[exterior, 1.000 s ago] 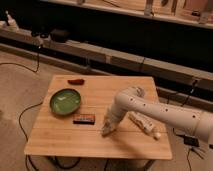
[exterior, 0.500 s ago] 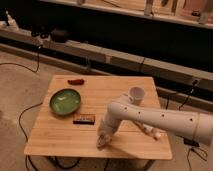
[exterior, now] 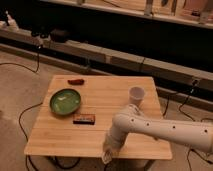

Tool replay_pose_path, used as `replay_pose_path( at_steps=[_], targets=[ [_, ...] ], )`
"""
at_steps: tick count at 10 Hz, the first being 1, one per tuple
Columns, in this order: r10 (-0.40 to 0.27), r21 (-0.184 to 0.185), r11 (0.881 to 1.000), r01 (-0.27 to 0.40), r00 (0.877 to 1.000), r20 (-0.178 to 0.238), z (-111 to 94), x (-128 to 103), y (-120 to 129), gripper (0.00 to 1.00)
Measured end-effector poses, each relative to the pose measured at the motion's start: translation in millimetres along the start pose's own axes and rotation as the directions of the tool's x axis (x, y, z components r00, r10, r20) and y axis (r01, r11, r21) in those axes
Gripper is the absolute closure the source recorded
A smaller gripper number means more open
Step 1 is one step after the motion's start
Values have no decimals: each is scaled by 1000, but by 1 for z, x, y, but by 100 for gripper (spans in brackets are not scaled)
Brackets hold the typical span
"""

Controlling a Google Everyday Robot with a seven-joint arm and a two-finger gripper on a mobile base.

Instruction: Wipe the white sponge on the table

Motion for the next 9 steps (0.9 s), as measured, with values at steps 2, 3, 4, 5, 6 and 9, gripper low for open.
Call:
replay_pose_path(
  at_steps=[2, 3, 4, 5, 6, 9],
  targets=[
    [111, 20, 994, -111, 994, -3, -8, 33, 19, 100],
    [165, 46, 985, -165, 986, -13, -16, 54, 22, 100],
    [215, 72, 974, -213, 976, -24, -25, 76, 24, 100],
    [254, 95, 964, -250, 967, -35, -32, 97, 24, 100],
    [275, 108, 957, -269, 961, -41, -35, 108, 23, 100],
    [324, 146, 939, -312, 944, -67, -39, 144, 0, 100]
  ],
)
